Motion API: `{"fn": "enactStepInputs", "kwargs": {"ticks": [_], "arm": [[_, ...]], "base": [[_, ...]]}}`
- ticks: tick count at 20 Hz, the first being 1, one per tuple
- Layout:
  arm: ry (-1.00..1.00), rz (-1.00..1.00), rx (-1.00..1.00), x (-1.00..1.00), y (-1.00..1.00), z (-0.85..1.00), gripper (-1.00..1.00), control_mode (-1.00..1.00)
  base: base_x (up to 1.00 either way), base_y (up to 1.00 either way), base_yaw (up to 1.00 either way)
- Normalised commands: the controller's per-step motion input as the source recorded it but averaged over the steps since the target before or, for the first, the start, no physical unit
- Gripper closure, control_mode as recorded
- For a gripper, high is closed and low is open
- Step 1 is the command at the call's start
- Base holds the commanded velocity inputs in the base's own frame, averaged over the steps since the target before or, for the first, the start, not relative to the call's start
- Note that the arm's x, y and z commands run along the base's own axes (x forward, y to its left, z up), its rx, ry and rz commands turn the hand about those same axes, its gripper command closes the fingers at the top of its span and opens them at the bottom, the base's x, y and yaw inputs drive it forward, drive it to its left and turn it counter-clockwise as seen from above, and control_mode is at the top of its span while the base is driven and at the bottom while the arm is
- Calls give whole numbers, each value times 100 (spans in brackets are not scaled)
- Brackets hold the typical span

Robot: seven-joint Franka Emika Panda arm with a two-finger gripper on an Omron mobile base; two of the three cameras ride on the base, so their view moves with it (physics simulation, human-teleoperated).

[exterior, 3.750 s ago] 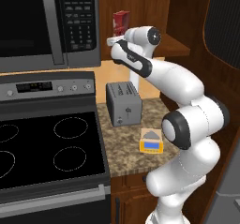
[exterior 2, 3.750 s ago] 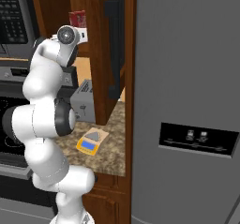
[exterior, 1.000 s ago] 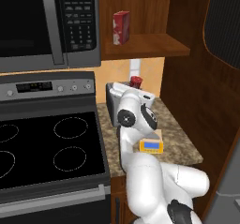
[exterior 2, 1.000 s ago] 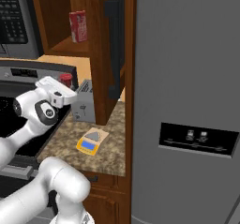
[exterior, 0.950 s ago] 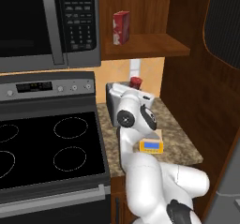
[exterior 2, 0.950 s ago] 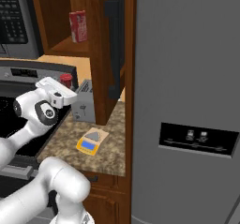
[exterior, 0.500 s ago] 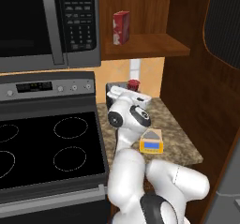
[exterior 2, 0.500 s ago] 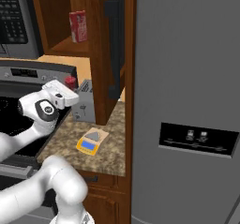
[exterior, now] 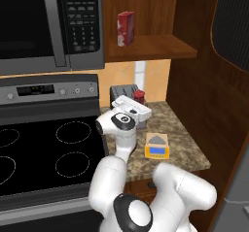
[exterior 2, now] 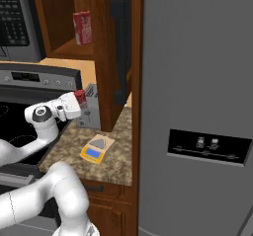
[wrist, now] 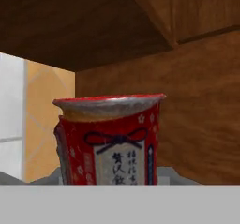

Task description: Pick the yogurt and place it on the digital scale for weighing, and close the cabinet.

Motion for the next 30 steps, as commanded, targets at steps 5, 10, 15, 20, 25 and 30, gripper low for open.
{"fn": "enactStepInputs", "kwargs": {"ticks": [5, 10, 15, 20, 25, 30], "arm": [[12, -20, -6, 0, -21, -45, 100, -100], [1, -6, 0, -14, -34, -34, 100, -100], [1, -5, 0, -29, -26, -21, 100, -100], [-4, -2, 16, -39, -18, -26, 100, -100], [-4, -5, 26, -27, -10, -20, 100, -100], [-5, -2, 4, -12, -13, -10, 100, -100]], "base": [[0, 0, 0], [0, 0, 0], [0, 0, 0], [0, 0, 0], [0, 0, 0], [0, 0, 0]]}}
